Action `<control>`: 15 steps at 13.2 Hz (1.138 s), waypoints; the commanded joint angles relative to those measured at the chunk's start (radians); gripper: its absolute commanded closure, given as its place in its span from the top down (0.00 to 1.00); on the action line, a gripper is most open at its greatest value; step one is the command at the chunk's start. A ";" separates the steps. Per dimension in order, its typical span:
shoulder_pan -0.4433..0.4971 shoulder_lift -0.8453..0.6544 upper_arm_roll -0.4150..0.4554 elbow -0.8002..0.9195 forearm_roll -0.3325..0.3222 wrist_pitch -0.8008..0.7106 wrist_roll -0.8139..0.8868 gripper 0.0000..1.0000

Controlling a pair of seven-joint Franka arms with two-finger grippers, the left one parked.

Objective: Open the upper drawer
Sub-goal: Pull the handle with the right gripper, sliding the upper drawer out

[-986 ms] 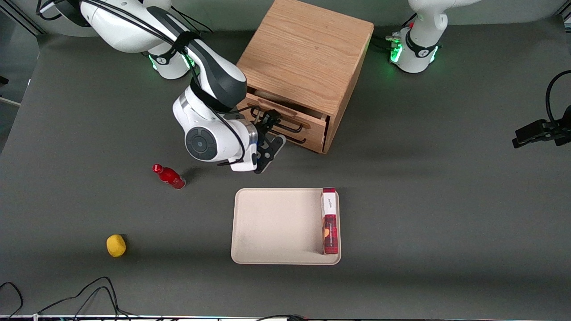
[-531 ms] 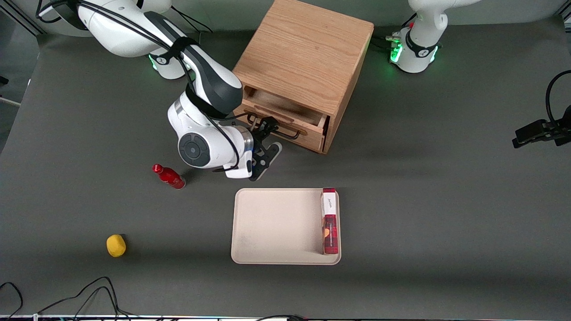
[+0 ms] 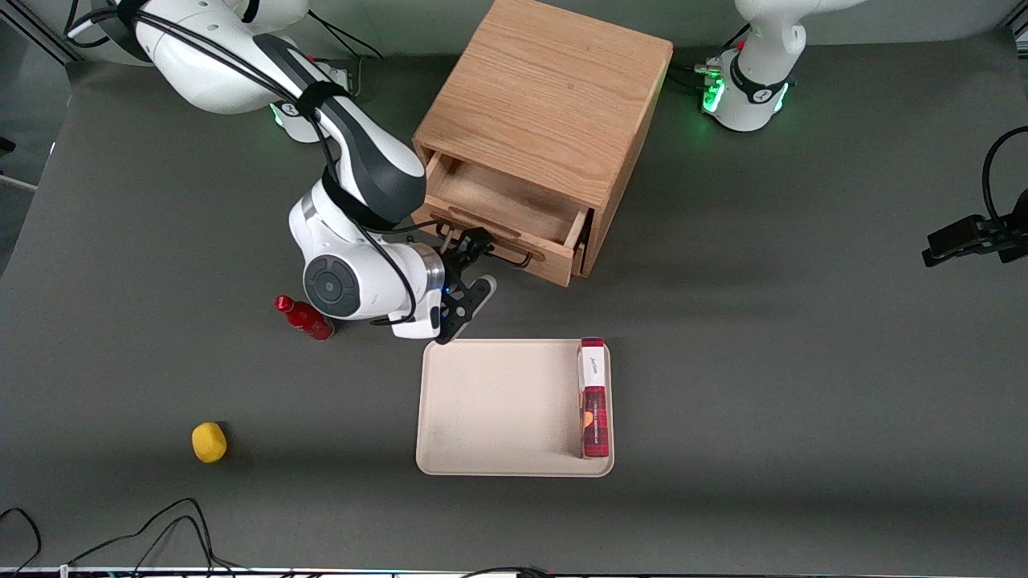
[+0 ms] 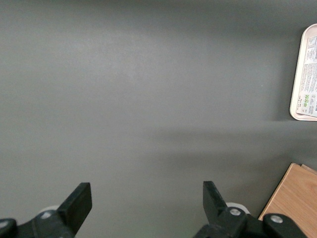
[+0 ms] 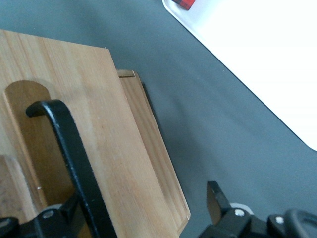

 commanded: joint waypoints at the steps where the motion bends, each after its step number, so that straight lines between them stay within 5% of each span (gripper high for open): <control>1: 0.001 0.043 -0.004 0.058 -0.051 -0.008 0.015 1.00; 15: -0.009 0.102 -0.057 0.180 -0.052 -0.076 0.011 1.00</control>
